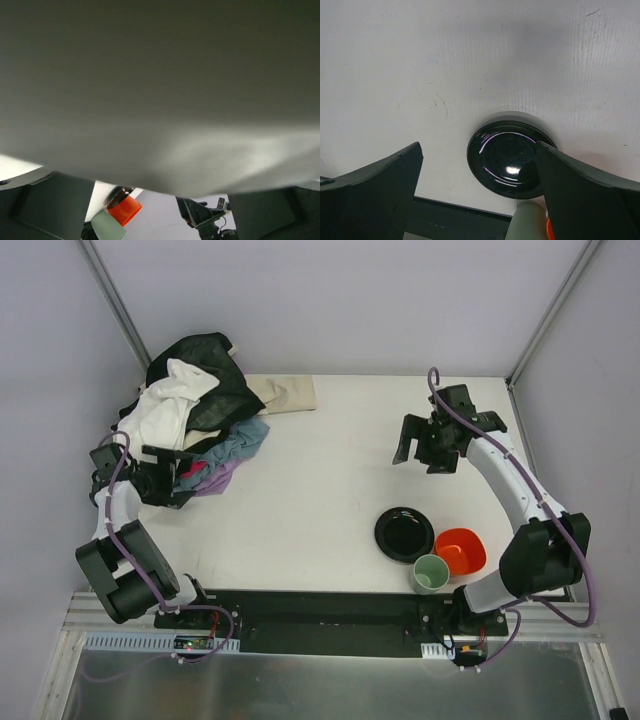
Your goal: Pick out a specific cloth from the pile
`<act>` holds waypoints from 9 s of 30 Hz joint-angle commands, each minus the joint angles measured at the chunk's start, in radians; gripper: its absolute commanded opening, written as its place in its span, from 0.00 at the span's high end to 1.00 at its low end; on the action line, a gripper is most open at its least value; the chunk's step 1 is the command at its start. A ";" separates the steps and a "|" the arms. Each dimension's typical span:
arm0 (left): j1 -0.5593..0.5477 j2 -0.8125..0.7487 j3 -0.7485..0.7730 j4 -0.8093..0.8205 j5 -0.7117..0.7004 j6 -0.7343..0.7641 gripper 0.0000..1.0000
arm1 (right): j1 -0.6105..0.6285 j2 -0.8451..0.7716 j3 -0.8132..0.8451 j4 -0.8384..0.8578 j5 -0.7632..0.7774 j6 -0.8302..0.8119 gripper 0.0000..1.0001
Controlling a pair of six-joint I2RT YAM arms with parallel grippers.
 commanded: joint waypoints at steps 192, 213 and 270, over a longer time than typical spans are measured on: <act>-0.126 0.485 0.609 0.023 0.153 0.177 0.24 | 0.420 0.775 0.989 -0.240 -0.158 0.149 0.04; -0.130 0.313 0.476 -0.074 0.155 0.312 0.01 | 0.579 1.067 1.116 -0.157 -0.135 0.224 0.04; -0.160 0.051 0.267 -0.109 0.195 0.395 0.01 | 0.106 0.210 1.130 -0.078 -0.132 0.216 1.00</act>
